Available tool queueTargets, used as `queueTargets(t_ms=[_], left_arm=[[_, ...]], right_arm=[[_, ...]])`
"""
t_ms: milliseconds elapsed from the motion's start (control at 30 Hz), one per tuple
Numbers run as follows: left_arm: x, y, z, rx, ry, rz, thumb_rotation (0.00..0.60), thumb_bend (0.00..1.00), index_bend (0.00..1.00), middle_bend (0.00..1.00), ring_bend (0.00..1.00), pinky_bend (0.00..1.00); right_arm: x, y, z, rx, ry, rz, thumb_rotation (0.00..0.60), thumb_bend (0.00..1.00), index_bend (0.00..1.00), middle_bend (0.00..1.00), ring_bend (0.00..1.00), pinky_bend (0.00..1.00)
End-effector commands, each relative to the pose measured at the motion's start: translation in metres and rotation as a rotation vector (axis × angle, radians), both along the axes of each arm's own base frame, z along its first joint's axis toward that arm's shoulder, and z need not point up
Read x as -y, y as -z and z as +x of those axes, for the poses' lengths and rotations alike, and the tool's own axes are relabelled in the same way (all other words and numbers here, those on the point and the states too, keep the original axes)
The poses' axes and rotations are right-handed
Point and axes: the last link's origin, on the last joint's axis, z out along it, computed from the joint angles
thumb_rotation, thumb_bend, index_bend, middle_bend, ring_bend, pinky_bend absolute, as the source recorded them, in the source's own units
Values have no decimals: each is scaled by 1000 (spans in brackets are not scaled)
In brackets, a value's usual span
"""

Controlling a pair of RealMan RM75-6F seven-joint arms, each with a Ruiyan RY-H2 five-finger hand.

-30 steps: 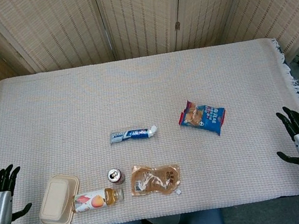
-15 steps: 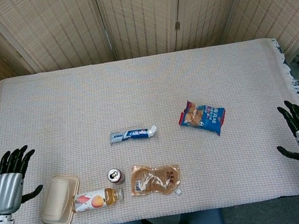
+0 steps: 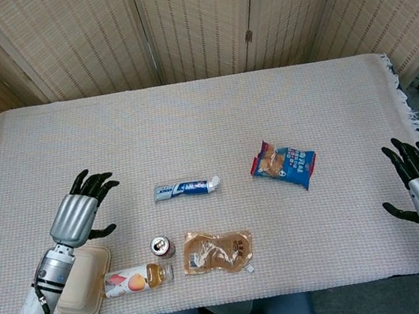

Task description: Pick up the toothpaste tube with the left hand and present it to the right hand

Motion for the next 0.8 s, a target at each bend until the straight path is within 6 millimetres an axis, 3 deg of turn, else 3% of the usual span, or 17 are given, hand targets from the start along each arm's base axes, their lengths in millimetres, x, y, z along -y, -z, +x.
queueTargets(t_ms=[33,400,800], left_arm=[[-22,21,20,-18,0,-36,600,211,249,171,159,10],[-55,74,38,-25,-60,-86,600,220,282,231,206,78],[-71,123,57,-56,-129,-156,600,239,302,257,227,96]], right_arm=[[-1,0,-1,1,6,1,600,207,0,44,74,0],[-3,-1,-5,1,18,2,600,206,0,44,75,0],[-6,-1,-13,7,46,0,600,206,0,45,79,0]])
